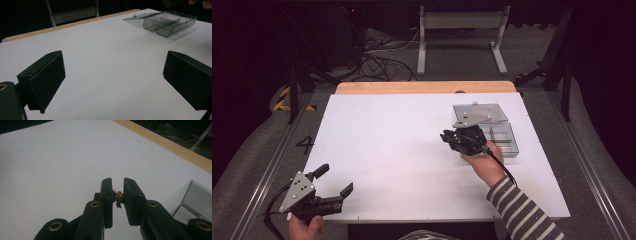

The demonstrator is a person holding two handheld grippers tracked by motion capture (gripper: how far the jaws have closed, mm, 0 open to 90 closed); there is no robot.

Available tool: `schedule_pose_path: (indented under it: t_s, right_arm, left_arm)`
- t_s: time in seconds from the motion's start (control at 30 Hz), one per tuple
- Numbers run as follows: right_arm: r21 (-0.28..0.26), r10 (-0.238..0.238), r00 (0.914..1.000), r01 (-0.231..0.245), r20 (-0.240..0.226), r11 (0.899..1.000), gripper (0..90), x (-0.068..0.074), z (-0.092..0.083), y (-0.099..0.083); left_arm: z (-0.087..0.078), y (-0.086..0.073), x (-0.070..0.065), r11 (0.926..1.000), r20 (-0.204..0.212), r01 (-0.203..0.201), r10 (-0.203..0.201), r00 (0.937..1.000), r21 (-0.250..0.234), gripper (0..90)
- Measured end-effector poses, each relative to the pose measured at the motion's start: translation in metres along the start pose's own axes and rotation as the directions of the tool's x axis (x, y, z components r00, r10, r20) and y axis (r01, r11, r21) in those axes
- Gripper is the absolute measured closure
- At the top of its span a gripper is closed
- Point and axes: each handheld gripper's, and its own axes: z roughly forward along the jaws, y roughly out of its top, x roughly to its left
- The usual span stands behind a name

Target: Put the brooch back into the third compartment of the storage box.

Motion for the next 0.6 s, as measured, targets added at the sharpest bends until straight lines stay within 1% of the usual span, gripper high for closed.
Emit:
schedule_pose_path:
  t_s: [0.1, 0.13, 0.33, 0.4, 0.5, 0.53, 0.57, 0.6]
  right_arm:
    - [0.008, 0.016, 0.9994, -0.016, 0.029, 1.0, 79.2, -0.012, -0.004, -0.003]
    - [0.008, 0.016, 0.9994, -0.016, 0.029, 1.0, 79.2, -0.012, -0.004, -0.003]
    - [0.014, 0.049, 0.9959, -0.051, 0.076, 0.999, 79.2, -0.033, -0.011, -0.009]
    - [0.015, 0.056, 0.9941, -0.057, 0.094, 0.998, 79.2, -0.039, -0.013, -0.011]
    - [0.019, 0.076, 0.9897, -0.079, 0.121, 0.997, 79.2, -0.049, -0.016, -0.015]
    - [0.019, 0.076, 0.9897, -0.079, 0.121, 0.997, 79.2, -0.049, -0.016, -0.015]
    - [0.014, 0.091, 0.9867, -0.094, 0.135, 0.996, 79.2, -0.056, -0.019, -0.018]
    - [0.014, 0.091, 0.9867, -0.094, 0.135, 0.996, 79.2, -0.056, -0.019, -0.018]
  left_arm:
    - [0.0, 0.0, 0.0, 1.0, 0.0, 0.0, 0.0, 1.0, 0.0, 4.8]
    - [0.0, 0.0, 0.0, 1.0, 0.0, 0.0, 0.0, 1.0, 0.0, 4.8]
    - [0.0, 0.0, 0.0, 1.0, 0.001, 0.001, -0.001, 1.0, 0.001, 4.8]
    - [0.0, 0.0, 0.0, 1.0, 0.0, 0.002, -0.002, 1.0, 0.001, 4.8]
    - [0.0, 0.0, 0.0, 1.0, 0.0, 0.001, -0.001, 1.0, 0.002, 4.8]
    - [0.0, 0.0, 0.0, 1.0, 0.0, 0.001, -0.001, 1.0, 0.002, 4.8]
    - [0.0, 0.0, 0.0, 1.0, 0.0, 0.002, -0.002, 1.0, 0.002, 4.8]
    - [0.0, 0.0, 0.0, 1.0, 0.001, 0.002, -0.002, 1.0, 0.001, 4.8]
